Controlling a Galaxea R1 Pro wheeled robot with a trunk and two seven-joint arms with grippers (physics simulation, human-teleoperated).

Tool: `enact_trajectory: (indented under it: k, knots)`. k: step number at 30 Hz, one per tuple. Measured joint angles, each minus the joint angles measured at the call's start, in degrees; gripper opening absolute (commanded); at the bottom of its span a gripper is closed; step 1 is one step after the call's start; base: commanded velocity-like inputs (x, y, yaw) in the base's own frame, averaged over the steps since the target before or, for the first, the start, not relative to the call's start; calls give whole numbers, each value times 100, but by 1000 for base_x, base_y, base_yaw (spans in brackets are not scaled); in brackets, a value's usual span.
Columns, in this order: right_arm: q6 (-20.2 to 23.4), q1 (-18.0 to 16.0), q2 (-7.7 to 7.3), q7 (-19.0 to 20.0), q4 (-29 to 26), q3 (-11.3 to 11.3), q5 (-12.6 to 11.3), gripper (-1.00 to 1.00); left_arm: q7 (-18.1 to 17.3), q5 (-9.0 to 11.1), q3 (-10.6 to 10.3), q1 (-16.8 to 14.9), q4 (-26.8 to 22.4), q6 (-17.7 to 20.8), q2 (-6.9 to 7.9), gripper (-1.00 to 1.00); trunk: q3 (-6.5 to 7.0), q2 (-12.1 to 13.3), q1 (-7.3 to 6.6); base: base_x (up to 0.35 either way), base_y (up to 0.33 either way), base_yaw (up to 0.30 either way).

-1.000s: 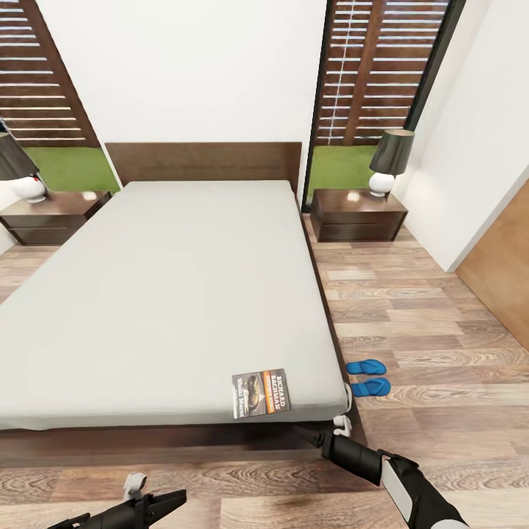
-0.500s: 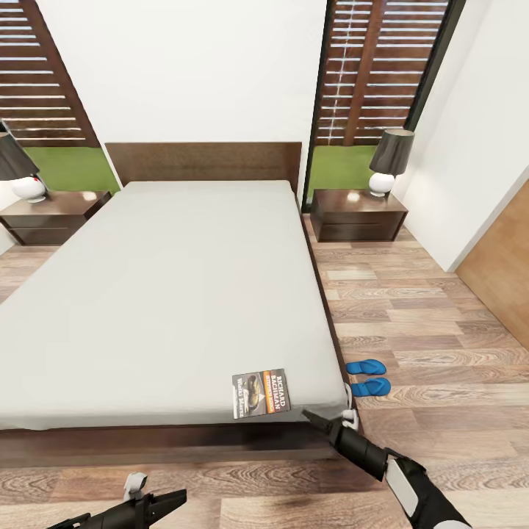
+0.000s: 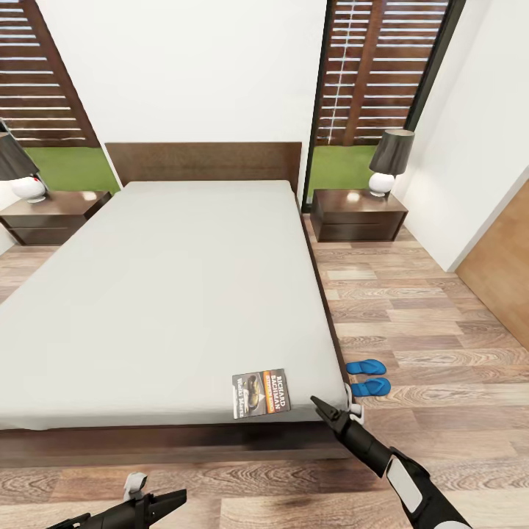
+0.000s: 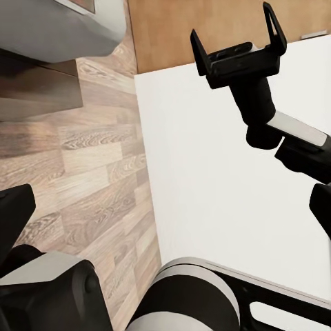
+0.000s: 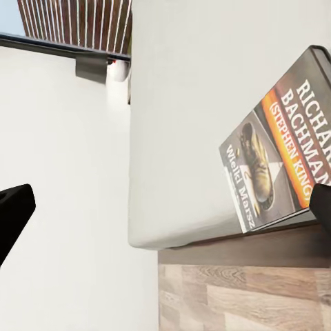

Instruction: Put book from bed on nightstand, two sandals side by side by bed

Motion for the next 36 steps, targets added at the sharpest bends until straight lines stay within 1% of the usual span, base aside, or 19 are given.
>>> enact_trajectory:
  k: [7,17,36]
  knots:
    - [0,0,0,0,1,1,-7,100,0,0,-1,0,0,0,-1,100,0,0,0,0,10,0]
    - [-1,0,1,-5,10,1,-13,100,-1,0,-3,0,0,0,-4,100,0,0,0,0,134,0]
    - [-9,0,1,-1,10,0,-26,100,0,0,-9,0,0,0,-17,100,0,0,0,0,6,0]
